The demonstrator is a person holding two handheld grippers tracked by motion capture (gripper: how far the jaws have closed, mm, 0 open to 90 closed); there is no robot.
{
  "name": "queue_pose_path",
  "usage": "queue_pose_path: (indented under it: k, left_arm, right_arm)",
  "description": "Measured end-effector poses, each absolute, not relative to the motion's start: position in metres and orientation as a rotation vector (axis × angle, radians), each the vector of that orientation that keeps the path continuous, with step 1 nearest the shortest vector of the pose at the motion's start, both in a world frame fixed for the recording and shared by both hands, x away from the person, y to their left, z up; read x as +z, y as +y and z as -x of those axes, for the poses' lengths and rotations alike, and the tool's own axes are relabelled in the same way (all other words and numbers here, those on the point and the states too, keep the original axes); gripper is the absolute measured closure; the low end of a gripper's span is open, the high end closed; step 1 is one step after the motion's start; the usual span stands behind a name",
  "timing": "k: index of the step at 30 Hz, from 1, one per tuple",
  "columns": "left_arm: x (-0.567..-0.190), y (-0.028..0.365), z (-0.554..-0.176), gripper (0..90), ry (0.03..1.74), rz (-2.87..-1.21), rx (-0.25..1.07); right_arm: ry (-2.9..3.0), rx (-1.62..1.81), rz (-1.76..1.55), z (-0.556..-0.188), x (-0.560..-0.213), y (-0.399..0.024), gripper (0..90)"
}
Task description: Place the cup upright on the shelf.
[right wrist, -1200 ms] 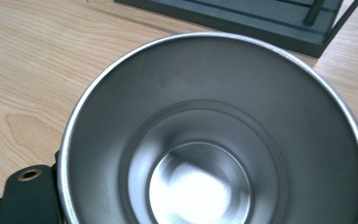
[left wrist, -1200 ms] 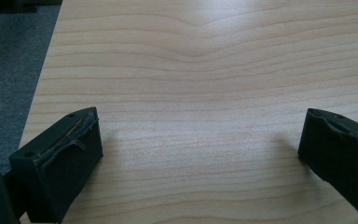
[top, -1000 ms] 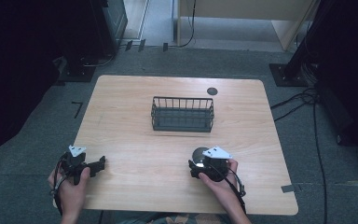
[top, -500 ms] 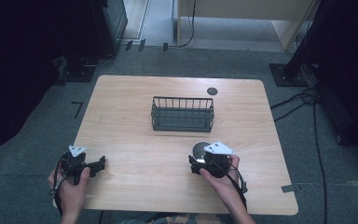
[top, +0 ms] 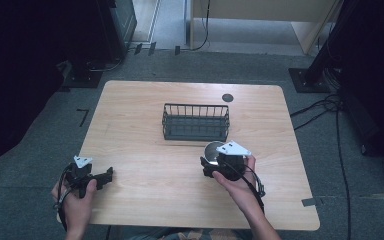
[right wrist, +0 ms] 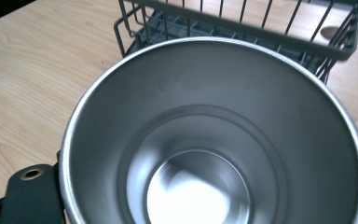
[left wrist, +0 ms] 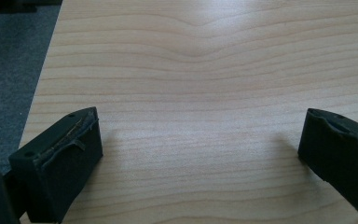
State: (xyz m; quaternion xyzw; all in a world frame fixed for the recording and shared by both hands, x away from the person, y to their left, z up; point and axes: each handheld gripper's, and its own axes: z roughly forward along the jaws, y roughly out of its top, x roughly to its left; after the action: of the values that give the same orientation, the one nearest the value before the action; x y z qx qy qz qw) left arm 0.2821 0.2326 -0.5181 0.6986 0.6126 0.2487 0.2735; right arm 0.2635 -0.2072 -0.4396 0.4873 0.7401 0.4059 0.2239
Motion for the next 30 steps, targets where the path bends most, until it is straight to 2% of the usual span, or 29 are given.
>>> queue_pose_path:
  k: [30]
  left_arm:
    - [-0.518,0.233,-0.282,0.0,1.648,-1.880,0.669]
  right_arm:
    - [1.926,1.155,-1.321,-0.304,-0.411,-0.207,17.7]
